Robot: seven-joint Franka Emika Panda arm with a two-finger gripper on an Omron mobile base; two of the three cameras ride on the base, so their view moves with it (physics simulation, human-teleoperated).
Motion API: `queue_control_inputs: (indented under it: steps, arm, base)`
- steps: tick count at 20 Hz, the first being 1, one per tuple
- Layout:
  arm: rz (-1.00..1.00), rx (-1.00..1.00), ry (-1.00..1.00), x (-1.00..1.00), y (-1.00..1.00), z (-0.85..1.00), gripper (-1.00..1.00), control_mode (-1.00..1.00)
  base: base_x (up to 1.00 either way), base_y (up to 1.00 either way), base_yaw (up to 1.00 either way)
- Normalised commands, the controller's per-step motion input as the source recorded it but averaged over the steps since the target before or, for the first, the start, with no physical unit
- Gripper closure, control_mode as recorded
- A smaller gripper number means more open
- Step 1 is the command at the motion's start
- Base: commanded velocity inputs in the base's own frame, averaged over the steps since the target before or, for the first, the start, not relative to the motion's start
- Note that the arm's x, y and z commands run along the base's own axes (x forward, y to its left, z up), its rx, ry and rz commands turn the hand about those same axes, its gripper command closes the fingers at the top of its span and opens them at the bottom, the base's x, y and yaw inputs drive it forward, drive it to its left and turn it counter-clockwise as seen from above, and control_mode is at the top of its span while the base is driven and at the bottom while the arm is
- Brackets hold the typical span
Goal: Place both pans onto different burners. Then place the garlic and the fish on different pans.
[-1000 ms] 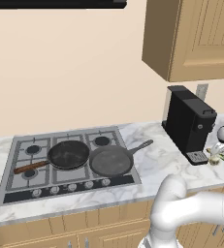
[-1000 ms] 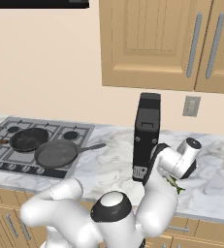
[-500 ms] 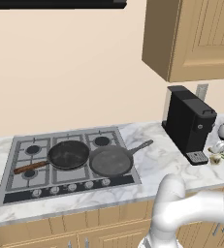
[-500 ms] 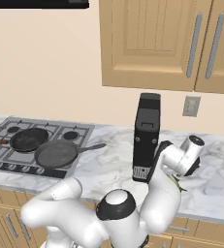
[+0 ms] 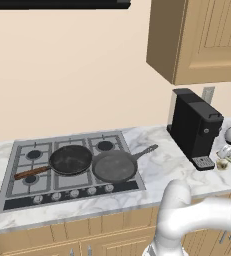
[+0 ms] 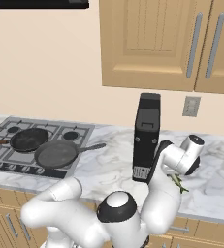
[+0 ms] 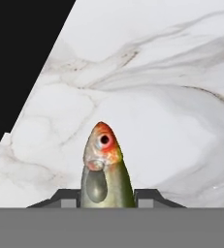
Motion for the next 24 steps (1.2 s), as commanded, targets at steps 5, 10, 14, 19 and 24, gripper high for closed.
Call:
queue_control_inputs:
  steps: [5,10,14,19,24]
  arm:
    - [0.0,0.0,-0.04,-0.11,0.0,0.07,1.0,-1.0]
    - [0.0,0.0,-0.08,-0.14,0.0,0.24,1.0,-1.0]
    - [0.0,0.0,-0.09,-0.15,0.0,0.29,1.0,-1.0]
    - [0.0,0.0,-0.1,-0.15,0.0,0.36,1.0,-1.0]
    - [0.0,0.0,-0.11,-0.18,0.02,0.38,1.0,-1.0]
  base:
    - [0.0,0.0,0.0]
    - [0.0,0.0,0.0]
    - [0.0,0.0,0.0]
    - [0.0,0.0,0.0]
    - [0.0,0.0,0.0]
